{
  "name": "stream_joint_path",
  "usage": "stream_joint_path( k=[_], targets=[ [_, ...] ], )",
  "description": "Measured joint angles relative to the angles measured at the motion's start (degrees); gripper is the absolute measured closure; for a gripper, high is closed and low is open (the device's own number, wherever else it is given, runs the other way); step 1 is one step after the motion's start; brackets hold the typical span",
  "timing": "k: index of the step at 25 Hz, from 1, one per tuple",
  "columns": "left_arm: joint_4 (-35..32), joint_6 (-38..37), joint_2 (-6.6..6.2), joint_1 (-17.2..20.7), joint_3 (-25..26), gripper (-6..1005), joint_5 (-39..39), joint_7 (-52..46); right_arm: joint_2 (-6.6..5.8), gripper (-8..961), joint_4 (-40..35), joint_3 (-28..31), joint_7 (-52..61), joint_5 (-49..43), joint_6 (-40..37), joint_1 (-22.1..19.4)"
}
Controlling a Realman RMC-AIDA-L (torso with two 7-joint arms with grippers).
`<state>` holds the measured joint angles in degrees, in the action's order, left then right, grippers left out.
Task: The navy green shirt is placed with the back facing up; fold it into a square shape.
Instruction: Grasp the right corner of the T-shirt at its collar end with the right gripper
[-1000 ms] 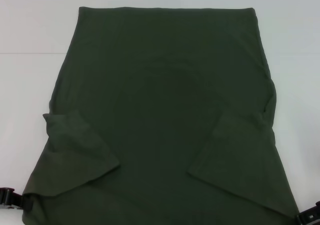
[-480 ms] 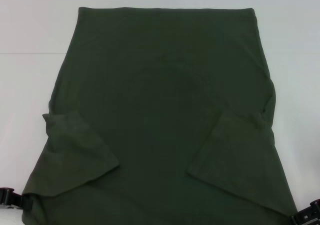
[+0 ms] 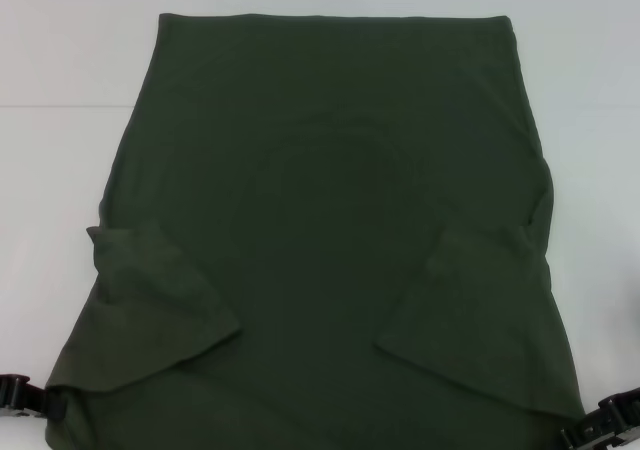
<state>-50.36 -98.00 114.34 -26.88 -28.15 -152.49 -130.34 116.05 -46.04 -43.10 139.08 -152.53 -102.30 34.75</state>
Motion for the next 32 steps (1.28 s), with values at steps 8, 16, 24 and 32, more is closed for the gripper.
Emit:
stream_joint_path(
  k=[8, 16, 24, 32],
  targets=[
    [0.0, 0.1, 0.0, 0.0, 0.0, 1000, 0.0, 0.1, -0.32, 166, 0.0, -0.4, -0.2, 2.0, -0.8, 0.3],
    [0.0, 0.2, 0.0, 0.0, 0.0, 1000, 0.0, 0.1, 0.02, 171, 0.8, -0.4, -0.2, 1.8, -0.3, 1.7],
    [0.0, 0.3, 0.0, -0.2, 0.0, 1000, 0.0, 0.2, 0.62, 176, 1.4, -0.5, -0.3, 1.7, 1.1, 2.6],
    [0.0, 0.3, 0.0, -0.4, 0.1, 1000, 0.1, 0.4, 1.11, 366, 1.4, -2.1, -1.4, 1.3, 1.4, 3.4]
  ],
)
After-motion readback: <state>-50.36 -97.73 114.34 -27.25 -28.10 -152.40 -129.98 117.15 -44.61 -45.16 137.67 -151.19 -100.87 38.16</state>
